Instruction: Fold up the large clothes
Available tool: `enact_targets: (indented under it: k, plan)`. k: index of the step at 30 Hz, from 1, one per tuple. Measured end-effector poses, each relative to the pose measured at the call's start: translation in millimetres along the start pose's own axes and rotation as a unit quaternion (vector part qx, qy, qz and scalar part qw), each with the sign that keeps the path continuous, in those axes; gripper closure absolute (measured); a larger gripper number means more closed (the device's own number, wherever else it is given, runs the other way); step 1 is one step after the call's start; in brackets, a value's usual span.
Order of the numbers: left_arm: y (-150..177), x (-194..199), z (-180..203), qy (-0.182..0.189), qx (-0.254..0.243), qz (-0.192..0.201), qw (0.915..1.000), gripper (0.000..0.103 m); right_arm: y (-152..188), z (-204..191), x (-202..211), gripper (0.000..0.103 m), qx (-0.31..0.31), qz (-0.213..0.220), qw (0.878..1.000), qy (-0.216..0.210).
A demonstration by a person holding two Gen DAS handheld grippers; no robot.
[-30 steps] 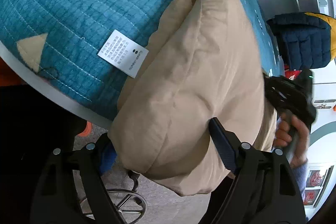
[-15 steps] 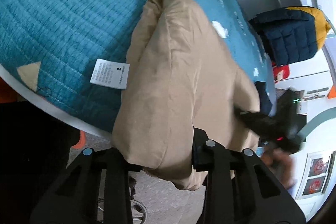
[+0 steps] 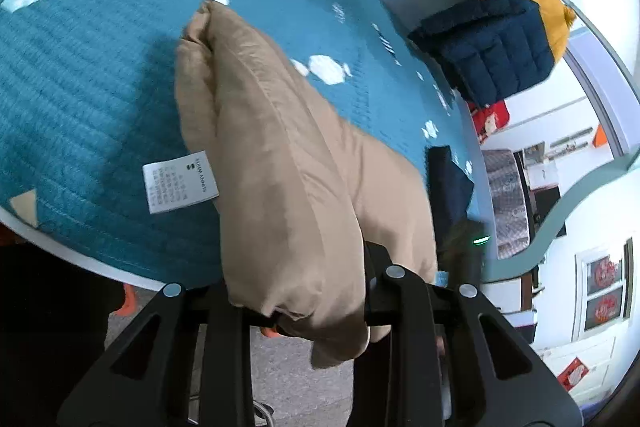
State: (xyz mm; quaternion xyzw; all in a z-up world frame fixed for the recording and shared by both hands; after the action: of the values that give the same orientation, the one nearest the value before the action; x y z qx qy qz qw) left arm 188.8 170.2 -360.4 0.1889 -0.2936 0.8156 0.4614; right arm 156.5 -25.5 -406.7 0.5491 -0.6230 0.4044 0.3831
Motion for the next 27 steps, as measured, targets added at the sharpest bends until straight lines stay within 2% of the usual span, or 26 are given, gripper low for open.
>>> enact_targets:
  k: [3,5,8,9,10,11,12,14,17,21,23,25,27]
  plan:
    - [2,-9,6,-0.005,-0.013,-0.017,0.9997,0.078,2,12,-19,0.103,-0.018,0.007,0.999,-0.041]
    - [1,-11,16,0.0,-0.02,-0.019,0.9996,0.078,3,9,-6,0.099,-0.013,0.027,0.998,-0.054]
    - [-7,-11,28,0.002,-0.024,-0.025,0.9994,0.078,11,-10,35,0.089,0.042,0.091,0.993,-0.064]
    - [-8,-11,31,0.0,-0.027,-0.028,0.9993,0.078,17,-18,55,0.074,0.072,0.118,0.988,-0.067]
    - [-10,-13,35,-0.003,-0.033,-0.031,0.999,0.078,22,-23,68,0.052,0.093,0.139,0.984,-0.066]
    - [-12,-15,38,-0.009,-0.038,-0.034,0.9987,0.078,29,-28,82,0.047,0.118,0.163,0.978,-0.059]
    - [-13,-17,41,-0.011,-0.04,-0.037,0.9984,0.078,40,-36,99,0.046,0.153,0.192,0.968,-0.051]
    - [-13,-19,46,-0.01,-0.042,-0.041,0.9982,0.078,56,-47,114,0.044,0.196,0.218,0.955,-0.042]
    - [-12,-24,52,-0.01,-0.046,-0.048,0.9977,0.078,69,-63,116,0.04,0.245,0.251,0.936,-0.011]
    - [-11,-26,55,-0.017,-0.049,-0.055,0.9972,0.078,62,-91,94,0.04,0.281,0.249,0.927,-0.023]
    - [-12,-27,55,-0.021,-0.05,-0.057,0.9969,0.078,51,-101,77,0.04,0.296,0.249,0.922,-0.012]
    - [-14,-29,54,-0.026,-0.049,-0.059,0.9968,0.078,46,-111,67,0.038,0.297,0.249,0.922,-0.02]
    - [-15,-29,50,-0.032,-0.046,-0.059,0.9967,0.078,39,-118,61,0.038,0.297,0.26,0.919,-0.011]
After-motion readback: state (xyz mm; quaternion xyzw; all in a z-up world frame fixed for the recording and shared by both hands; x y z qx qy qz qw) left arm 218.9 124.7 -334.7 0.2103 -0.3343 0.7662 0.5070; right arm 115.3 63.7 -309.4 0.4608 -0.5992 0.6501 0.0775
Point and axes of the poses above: each gripper's, at about its wrist camera, not at the fingertips, and x roughly against the way its jaws point, z to its right, y to its underside, the point moved 7 cm from there along -x, roughly the way its jaws point, and after that the axes turned 6 degrees about y, right-handed, at the moved point
